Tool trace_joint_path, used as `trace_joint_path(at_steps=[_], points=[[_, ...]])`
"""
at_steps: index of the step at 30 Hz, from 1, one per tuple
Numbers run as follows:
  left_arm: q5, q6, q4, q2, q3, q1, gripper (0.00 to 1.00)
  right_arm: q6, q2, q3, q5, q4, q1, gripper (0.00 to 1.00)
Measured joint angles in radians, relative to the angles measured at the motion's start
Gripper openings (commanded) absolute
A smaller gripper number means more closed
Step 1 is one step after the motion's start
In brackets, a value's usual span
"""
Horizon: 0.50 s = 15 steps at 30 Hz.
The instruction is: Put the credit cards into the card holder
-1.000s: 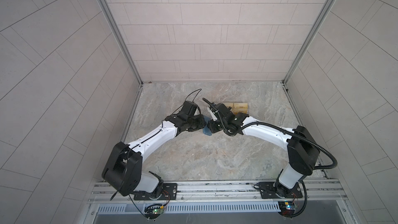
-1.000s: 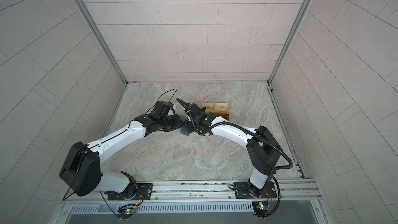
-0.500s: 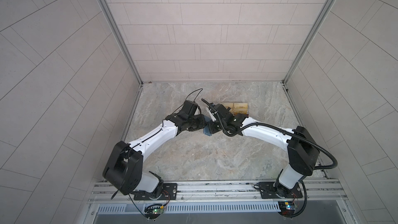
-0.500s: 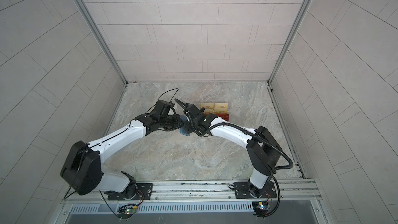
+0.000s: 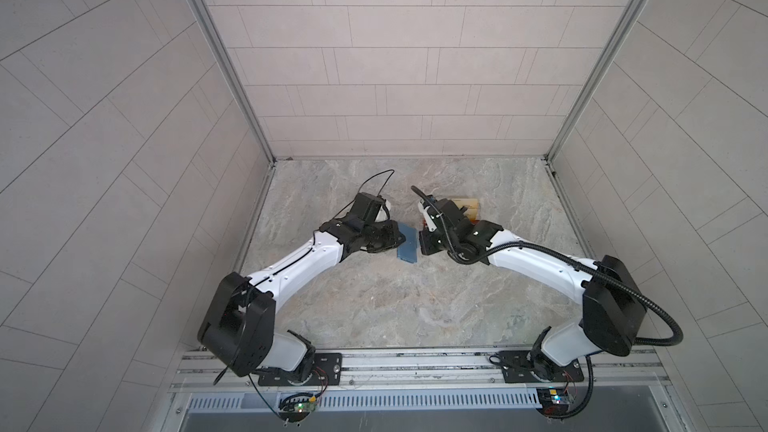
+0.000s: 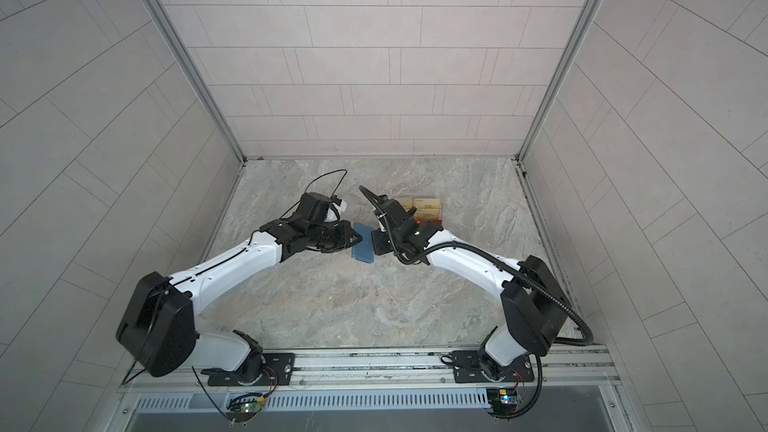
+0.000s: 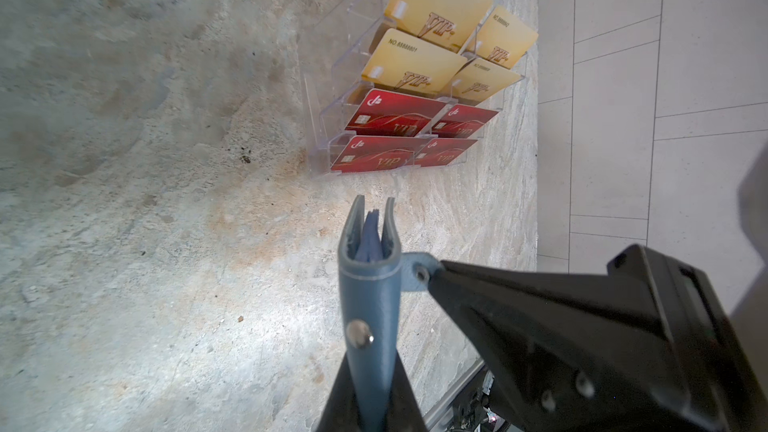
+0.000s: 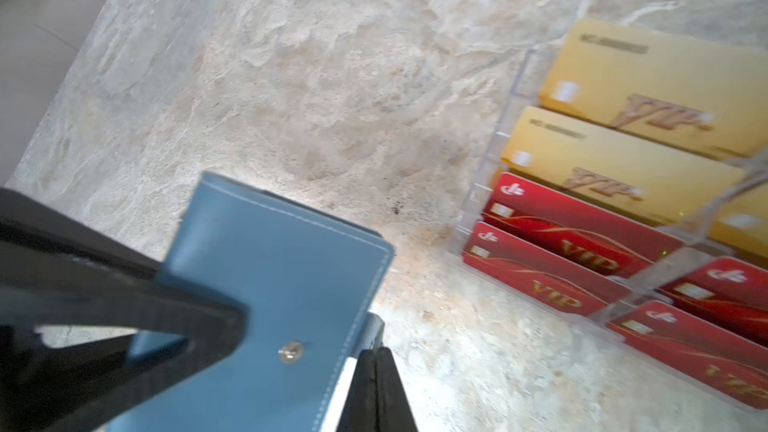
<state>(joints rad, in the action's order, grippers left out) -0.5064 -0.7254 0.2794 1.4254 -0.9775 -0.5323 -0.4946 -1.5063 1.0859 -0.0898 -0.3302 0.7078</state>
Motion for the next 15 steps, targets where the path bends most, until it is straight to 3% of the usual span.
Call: trace_joint_path(at_steps=[2, 5, 12, 15], points=[[-0.019, 0.002, -0.006, -0.009, 0.001, 0.010, 0.00, -0.004, 0.029, -0.024, -0.015, 0.001, -0.020, 0.03], [-0.048, 0.012, -0.014, -0.025, 0.004, 0.019, 0.00, -0.024, 0.068, -0.039, -0.051, 0.001, -0.039, 0.30], [-0.069, 0.064, -0.004, -0.045, 0.018, 0.080, 0.00, -0.018, 0.160, 0.018, -0.087, -0.087, -0.072, 0.34], [-0.071, 0.075, -0.004, -0.048, 0.014, 0.079, 0.00, -0.027, 0.189, 0.089, -0.153, -0.072, -0.068, 0.33]])
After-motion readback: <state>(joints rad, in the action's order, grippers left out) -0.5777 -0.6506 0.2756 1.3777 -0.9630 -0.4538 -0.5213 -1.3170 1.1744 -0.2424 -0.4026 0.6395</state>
